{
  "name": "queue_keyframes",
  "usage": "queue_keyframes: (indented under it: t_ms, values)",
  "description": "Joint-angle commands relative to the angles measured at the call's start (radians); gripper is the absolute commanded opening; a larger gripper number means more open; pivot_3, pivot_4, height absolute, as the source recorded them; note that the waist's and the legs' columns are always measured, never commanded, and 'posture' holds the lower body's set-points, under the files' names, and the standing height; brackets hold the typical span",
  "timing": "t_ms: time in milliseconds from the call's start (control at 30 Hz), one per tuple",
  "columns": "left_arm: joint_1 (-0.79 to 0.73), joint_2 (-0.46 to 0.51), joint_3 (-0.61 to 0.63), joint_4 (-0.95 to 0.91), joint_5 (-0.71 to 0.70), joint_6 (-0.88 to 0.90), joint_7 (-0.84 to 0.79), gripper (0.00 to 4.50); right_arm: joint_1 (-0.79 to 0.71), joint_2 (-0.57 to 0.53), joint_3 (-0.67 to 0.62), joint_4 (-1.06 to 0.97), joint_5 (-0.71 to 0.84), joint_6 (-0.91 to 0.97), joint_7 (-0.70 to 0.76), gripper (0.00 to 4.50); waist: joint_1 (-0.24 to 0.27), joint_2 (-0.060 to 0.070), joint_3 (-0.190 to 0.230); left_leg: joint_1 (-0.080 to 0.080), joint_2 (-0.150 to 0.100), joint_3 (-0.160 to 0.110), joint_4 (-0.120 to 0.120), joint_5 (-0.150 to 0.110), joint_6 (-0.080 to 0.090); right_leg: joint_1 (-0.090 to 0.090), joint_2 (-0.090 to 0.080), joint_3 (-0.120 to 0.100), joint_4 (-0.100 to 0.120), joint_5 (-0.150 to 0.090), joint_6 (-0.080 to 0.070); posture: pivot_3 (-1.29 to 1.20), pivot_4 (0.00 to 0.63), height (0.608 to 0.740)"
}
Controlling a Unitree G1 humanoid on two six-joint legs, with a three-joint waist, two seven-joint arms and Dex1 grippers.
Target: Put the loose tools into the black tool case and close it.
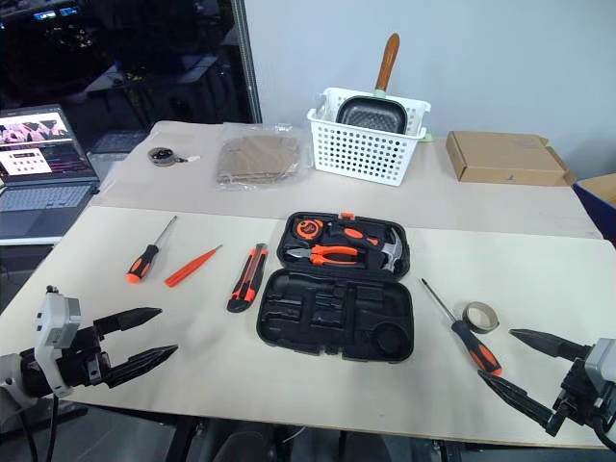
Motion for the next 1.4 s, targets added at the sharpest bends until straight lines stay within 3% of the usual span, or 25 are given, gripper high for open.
queue_keyframes:
  t_ms: [33, 133, 333, 533, 667, 767, 933, 1133, 1400]
  values:
    - [-0.04, -0.005, 0.002, -0.043, -0.054, 0.037, 0.048, 4.5, -0.047, -0.017, 0.02, -0.089, 0.033, 0.085, -0.102, 4.5, 0.0, 0.0, 0.0, 0.0, 0.0, 0.0, 0.0, 0.0, 0.0, 0.0, 0.0, 0.0, 0.0, 0.0, 0.0, 0.0, 0.15, 0.74]
    - [-0.094, -0.026, -0.02, -0.137, -0.148, 0.107, 0.125, 4.5, -0.14, -0.058, 0.115, -0.169, 0.021, 0.256, -0.256, 4.5, -0.005, -0.001, 0.001, 0.0, 0.0, 0.0, 0.0, 0.0, 0.0, 0.0, 0.0, 0.001, 0.001, -0.002, -0.002, 0.0, 0.15, 0.74]
    - [-0.193, -0.006, -0.073, -0.249, -0.216, 0.15, 0.191, 4.5, -0.219, -0.148, 0.202, -0.22, -0.045, 0.344, -0.328, 4.5, 0.005, 0.0, 0.001, 0.001, 0.0, 0.0, 0.0, 0.001, -0.002, 0.0, 0.0, 0.0, 0.001, 0.003, 0.0, 0.0, 0.15, 0.74]
    - [-0.277, -0.05, -0.081, -0.197, -0.131, 0.215, 0.454, 4.5, -0.377, -0.104, 0.276, -0.262, 0.159, 0.294, -0.202, 4.5, -0.004, -0.002, 0.001, -0.001, 0.0, 0.0, 0.0, 0.001, -0.001, 0.0, 0.006, -0.001, 0.001, 0.003, 0.0, 0.0, 0.15, 0.74]
    - [-0.345, 0.016, -0.126, -0.139, -0.097, 0.419, 0.613, 4.5, -0.467, -0.083, 0.371, -0.269, 0.174, 0.246, -0.142, 4.5, -0.002, -0.003, 0.002, 0.0, -0.001, 0.0, 0.0, 0.001, 0.0, 0.001, 0.009, -0.001, 0.001, 0.003, 0.0, 0.0, 0.15, 0.74]
    - [-0.464, 0.012, -0.099, -0.022, -0.124, 0.59, 0.736, 4.5, -0.55, -0.057, 0.44, -0.259, 0.179, 0.223, -0.123, 4.5, 0.002, -0.004, 0.003, -0.001, -0.001, -0.001, 0.003, 0.001, 0.0, 0.001, 0.009, -0.002, 0.001, 0.001, 0.006, 0.0, 0.15, 0.74]
    - [-0.596, 0.076, -0.113, 0.184, -0.025, 0.725, 0.817, 4.5, -0.624, -0.028, 0.519, -0.242, 0.175, 0.199, -0.096, 4.5, -0.003, -0.005, 0.003, -0.001, -0.001, -0.001, 0.005, 0.0, 0.0, 0.001, 0.007, -0.003, 0.003, 0.004, 0.002, 0.0, 0.15, 0.74]
    - [-0.826, 0.152, -0.256, 0.523, 0.083, 0.747, 0.727, 4.5, -0.645, 0.01, 0.572, -0.209, 0.131, 0.152, -0.1, 4.5, 0.001, -0.006, 0.004, -0.001, -0.001, -0.002, 0.004, 0.0, -0.001, 0.0, 0.003, -0.005, 0.004, 0.005, -0.001, 0.0, 0.15, 0.74]
    - [-1.076, 0.145, -0.473, 0.902, 0.265, 0.593, 0.535, 4.5, -0.65, 0.071, 0.584, -0.213, 0.092, 0.117, -0.18, 4.5, -0.004, -0.006, 0.004, -0.004, -0.003, -0.001, 0.005, 0.0, 0.0, -0.002, 0.002, -0.005, 0.004, 0.006, -0.001, 0.0, 0.15, 0.74]
